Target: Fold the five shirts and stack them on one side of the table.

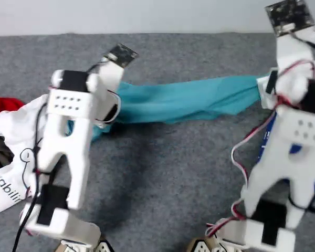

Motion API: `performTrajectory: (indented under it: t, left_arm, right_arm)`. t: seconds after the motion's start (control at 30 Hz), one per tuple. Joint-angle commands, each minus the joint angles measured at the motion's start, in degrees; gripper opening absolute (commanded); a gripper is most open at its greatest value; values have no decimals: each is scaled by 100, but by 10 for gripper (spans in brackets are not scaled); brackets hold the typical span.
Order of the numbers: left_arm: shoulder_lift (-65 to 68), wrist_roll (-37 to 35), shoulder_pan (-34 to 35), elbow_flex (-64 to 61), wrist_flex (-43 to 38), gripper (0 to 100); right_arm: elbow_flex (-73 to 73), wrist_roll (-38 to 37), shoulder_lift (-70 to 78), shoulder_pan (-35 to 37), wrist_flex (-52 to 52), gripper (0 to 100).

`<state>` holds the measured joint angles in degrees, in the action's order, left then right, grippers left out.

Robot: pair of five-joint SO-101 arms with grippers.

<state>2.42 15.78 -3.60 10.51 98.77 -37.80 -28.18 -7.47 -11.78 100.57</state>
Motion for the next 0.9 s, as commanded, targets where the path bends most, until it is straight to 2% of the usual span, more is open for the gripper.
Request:
performTrajectory:
  t: [0.0,0.17,0.3,0.47,0.53,0.67,0.87]
  left_arm:
    - [-747,396,343,-4,185,5]
    - [-1152,1037,466,-743,185,5]
    - [-1152,1204,466,-1385,176,13]
    - [-1116,1231,466,-1807,35,156]
    - [-985,1231,501,-1833,-88,195]
    - [-545,1240,677,-1807,-422,201]
    - [-422,1204,404,-1464,185,196]
  right_arm:
    - [-79,-352,-778,207,180,10]
    - [-62,-695,-936,637,101,10]
    - [-44,-677,-365,1007,-92,10]
    - [-44,-668,778,1367,-497,10]
    - [-44,-668,1165,1455,-778,10]
    - [-70,-668,1727,1473,-1200,10]
    - [-70,-519,2000,1464,-1262,10]
